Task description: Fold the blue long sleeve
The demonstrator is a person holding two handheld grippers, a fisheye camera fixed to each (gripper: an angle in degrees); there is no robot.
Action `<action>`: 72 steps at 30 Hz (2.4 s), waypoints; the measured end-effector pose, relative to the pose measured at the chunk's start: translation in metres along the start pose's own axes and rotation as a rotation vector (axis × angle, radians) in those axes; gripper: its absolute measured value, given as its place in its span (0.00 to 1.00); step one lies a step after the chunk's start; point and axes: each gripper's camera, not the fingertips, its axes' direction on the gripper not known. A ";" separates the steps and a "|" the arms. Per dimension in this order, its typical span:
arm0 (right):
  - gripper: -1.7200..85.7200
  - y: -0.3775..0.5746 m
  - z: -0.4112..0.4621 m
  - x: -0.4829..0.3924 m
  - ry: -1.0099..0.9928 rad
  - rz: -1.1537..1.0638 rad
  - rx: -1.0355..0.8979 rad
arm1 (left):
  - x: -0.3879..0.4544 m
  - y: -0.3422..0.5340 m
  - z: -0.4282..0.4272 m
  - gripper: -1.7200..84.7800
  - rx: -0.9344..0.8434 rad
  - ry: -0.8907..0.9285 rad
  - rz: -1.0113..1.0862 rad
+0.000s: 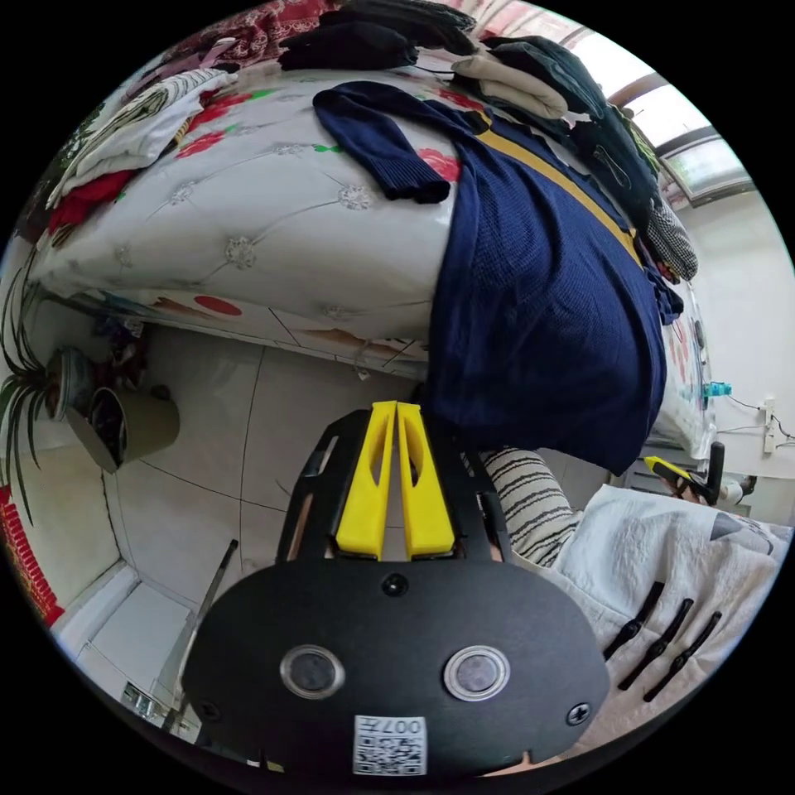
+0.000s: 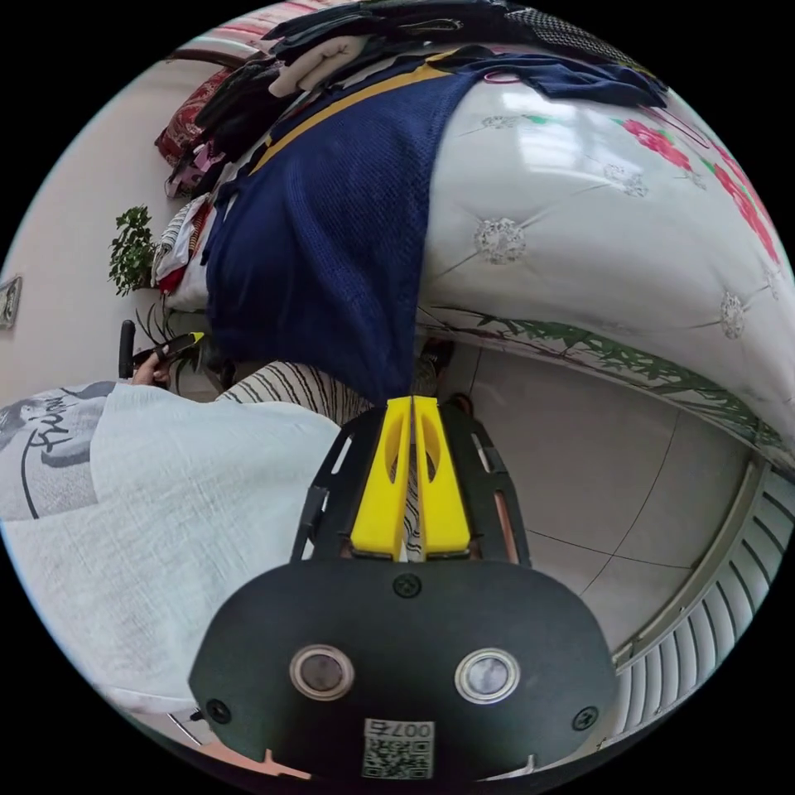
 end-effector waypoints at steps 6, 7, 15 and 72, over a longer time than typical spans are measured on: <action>0.03 -0.010 -0.016 0.004 0.002 0.083 0.059 | -0.001 -0.012 -0.040 0.03 0.100 -0.037 -0.022; 0.02 -0.016 -0.022 -0.001 -0.004 0.093 0.084 | -0.001 -0.018 -0.044 0.03 0.111 -0.039 -0.023; 0.03 -0.107 -0.041 -0.074 -0.001 -0.050 0.146 | 0.016 -0.167 -0.061 0.13 0.200 -0.033 -0.056; 0.07 -0.161 0.004 -0.037 -0.116 0.110 0.366 | 0.172 -0.060 -0.011 0.11 0.030 0.084 0.766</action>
